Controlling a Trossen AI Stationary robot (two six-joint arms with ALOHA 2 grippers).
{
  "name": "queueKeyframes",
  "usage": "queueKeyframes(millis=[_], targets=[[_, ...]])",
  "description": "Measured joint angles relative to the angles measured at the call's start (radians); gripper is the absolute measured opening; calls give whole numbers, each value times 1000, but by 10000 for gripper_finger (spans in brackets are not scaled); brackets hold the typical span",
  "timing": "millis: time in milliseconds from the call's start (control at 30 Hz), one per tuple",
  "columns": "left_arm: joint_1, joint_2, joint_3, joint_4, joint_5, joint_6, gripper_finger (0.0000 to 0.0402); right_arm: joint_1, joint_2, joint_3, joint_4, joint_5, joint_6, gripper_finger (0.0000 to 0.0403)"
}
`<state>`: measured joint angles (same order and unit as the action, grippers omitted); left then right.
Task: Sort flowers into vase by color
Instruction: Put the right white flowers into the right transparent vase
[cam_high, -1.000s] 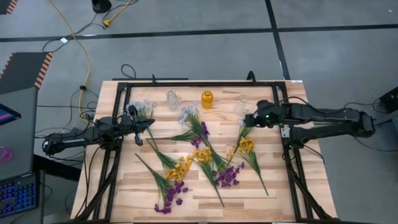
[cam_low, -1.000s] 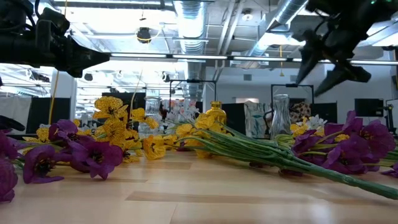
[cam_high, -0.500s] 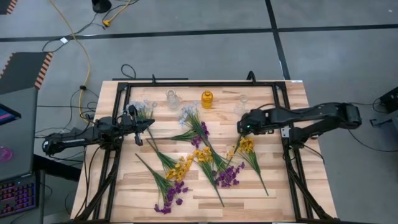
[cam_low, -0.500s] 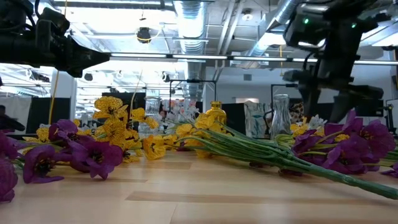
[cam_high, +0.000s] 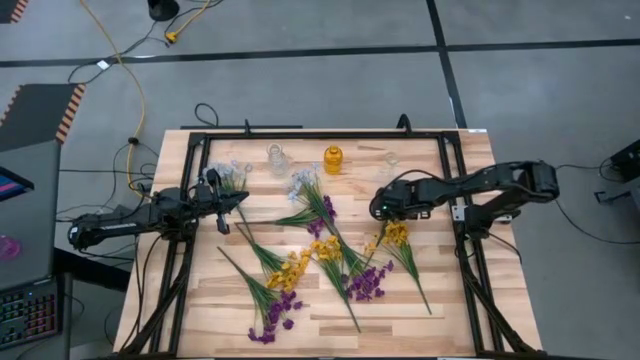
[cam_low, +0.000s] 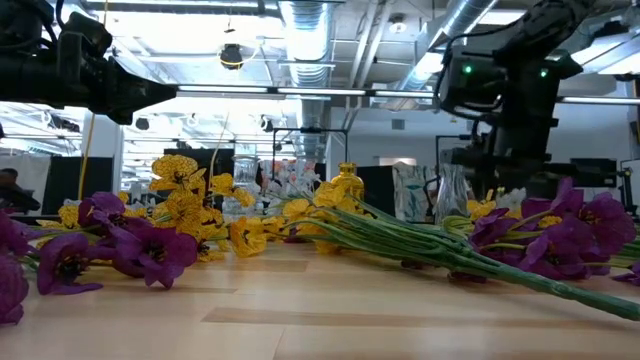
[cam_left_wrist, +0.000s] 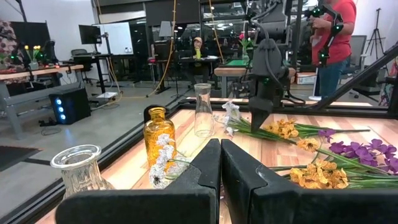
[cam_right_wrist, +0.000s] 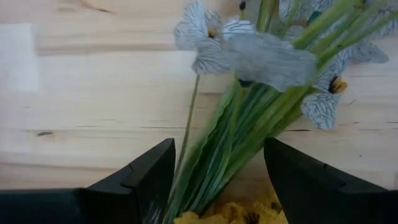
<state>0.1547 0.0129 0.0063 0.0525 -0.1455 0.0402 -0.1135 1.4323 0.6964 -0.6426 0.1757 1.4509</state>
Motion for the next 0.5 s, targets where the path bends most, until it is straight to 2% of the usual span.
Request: queueKeyframes(millis=[367, 500], targets=[[0, 0, 0, 0, 0, 0, 0, 0, 89, 4, 25, -5, 17, 272], [0, 0, 0, 0, 0, 0, 0, 1, 86, 2, 27, -7, 17, 253]])
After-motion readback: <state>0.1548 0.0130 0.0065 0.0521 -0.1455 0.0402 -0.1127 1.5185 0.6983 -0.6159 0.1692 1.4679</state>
